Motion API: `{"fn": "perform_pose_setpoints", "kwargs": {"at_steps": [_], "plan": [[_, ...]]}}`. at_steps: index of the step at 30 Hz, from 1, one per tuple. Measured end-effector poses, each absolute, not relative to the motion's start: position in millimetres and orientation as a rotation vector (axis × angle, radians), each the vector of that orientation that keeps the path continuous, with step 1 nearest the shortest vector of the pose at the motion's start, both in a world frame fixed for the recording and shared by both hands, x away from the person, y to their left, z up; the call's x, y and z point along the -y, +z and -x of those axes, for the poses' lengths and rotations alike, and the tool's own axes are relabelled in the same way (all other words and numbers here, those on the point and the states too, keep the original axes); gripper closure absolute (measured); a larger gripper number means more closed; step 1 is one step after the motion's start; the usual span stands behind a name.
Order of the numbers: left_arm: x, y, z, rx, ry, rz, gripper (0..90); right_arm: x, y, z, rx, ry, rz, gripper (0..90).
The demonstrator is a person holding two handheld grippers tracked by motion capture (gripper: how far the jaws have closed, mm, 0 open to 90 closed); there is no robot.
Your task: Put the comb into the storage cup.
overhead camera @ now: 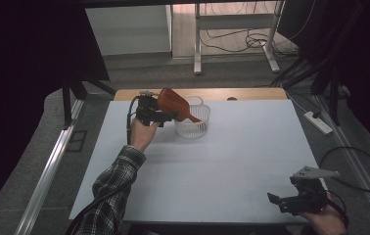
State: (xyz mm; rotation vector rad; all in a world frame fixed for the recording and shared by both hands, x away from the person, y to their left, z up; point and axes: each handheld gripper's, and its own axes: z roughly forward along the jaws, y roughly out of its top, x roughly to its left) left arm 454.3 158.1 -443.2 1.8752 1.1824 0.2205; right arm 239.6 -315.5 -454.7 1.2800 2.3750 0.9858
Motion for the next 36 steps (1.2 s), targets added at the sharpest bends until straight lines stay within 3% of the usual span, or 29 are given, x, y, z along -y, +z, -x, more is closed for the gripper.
{"fn": "perform_pose_setpoints", "kwargs": {"at_steps": [36], "plan": [[-168.8, -454.4, -421.4, -1.106, 0.316, -1.944, 0.0, 315.0, -454.8, -239.3, -2.369, 0.976, -1.287, 0.0]]}}
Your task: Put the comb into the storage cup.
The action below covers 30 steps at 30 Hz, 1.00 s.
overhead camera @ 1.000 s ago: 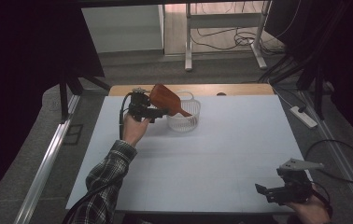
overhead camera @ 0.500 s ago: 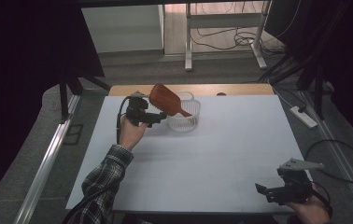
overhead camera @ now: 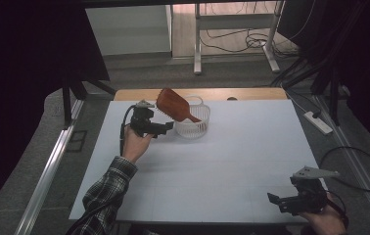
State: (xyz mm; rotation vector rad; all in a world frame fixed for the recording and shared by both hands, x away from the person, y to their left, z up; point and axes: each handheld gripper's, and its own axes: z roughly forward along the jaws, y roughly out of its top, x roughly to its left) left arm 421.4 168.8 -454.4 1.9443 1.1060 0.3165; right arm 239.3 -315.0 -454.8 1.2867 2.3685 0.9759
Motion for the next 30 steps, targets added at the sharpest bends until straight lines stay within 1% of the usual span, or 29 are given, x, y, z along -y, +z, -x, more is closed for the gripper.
{"fn": "perform_pose_setpoints", "kwargs": {"at_steps": [4, 8, 21, 30], "plan": [[-168.5, -455.0, -419.4, -1.101, 0.321, -1.95, 0.0, 315.4, -454.6, -239.1, -2.369, 0.981, -1.286, 0.0], [-169.6, -455.8, -417.0, -1.085, 0.306, -1.92, 0.0, 315.5, -454.6, -239.3, -2.374, 0.983, -1.285, 0.0], [-173.0, -459.7, -406.3, -1.052, 0.284, -1.959, 0.0, 315.9, -454.2, -238.7, -2.351, 0.989, -1.294, 0.0], [-173.8, -459.5, -398.0, -1.042, 0.317, -1.978, 0.0, 315.8, -453.9, -238.2, -2.347, 0.989, -1.291, 0.0]]}}
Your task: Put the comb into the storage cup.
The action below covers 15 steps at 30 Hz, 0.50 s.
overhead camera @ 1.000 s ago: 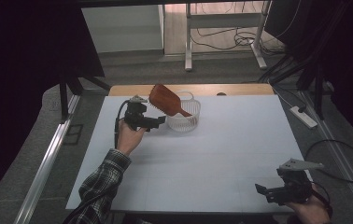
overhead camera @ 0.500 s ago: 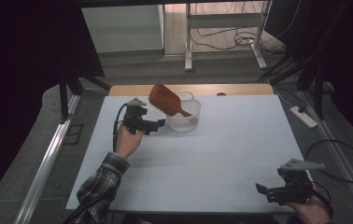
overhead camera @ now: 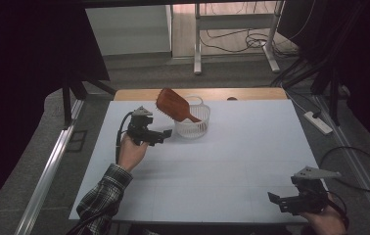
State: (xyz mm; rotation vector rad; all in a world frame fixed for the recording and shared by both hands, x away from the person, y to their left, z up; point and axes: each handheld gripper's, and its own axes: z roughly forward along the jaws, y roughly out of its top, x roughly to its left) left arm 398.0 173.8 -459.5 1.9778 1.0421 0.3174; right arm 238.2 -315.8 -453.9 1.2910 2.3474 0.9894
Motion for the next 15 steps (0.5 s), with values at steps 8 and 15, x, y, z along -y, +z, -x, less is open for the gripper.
{"fn": "perform_pose_setpoints", "kwargs": {"at_steps": [8, 15], "plan": [[-175.5, -457.8, -389.2, -1.037, 0.317, -1.961, 0.0, 315.5, -453.7, -237.6, -2.345, 0.987, -1.285, 0.0], [-176.8, -457.8, -379.2, -1.027, 0.335, -1.984, 0.0, 315.6, -453.7, -237.6, -2.346, 0.988, -1.283, 0.0]]}}
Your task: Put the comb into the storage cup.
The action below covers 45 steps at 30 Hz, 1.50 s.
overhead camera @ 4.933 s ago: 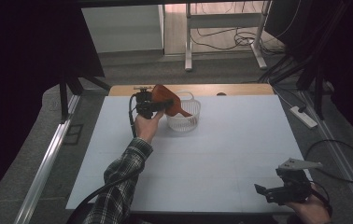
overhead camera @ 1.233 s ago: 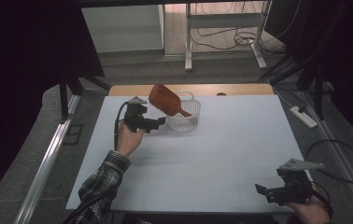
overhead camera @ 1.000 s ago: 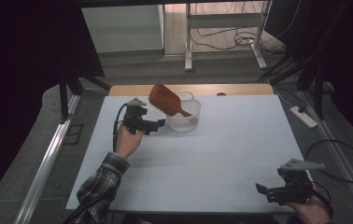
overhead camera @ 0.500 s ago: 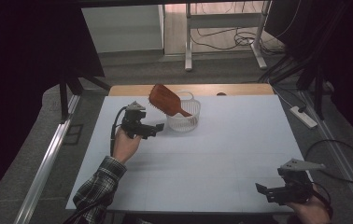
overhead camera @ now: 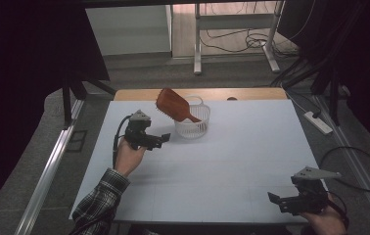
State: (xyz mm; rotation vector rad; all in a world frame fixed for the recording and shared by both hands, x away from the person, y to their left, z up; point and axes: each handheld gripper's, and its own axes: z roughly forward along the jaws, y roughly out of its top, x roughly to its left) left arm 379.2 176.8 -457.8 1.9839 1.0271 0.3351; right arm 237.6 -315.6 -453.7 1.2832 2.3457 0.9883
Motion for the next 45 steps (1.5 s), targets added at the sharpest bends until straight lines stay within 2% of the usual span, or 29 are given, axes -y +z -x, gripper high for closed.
{"fn": "perform_pose_setpoints", "kwargs": {"at_steps": [25, 45], "plan": [[-190.9, -462.7, -341.0, -1.033, 0.394, -2.022, 0.0, 316.2, -453.2, -236.8, -2.333, 0.998, -1.283, 0.0], [-207.6, -464.8, -310.7, -1.063, 0.385, -1.989, 0.0, 316.1, -453.4, -237.2, -2.335, 0.996, -1.286, 0.0]]}}
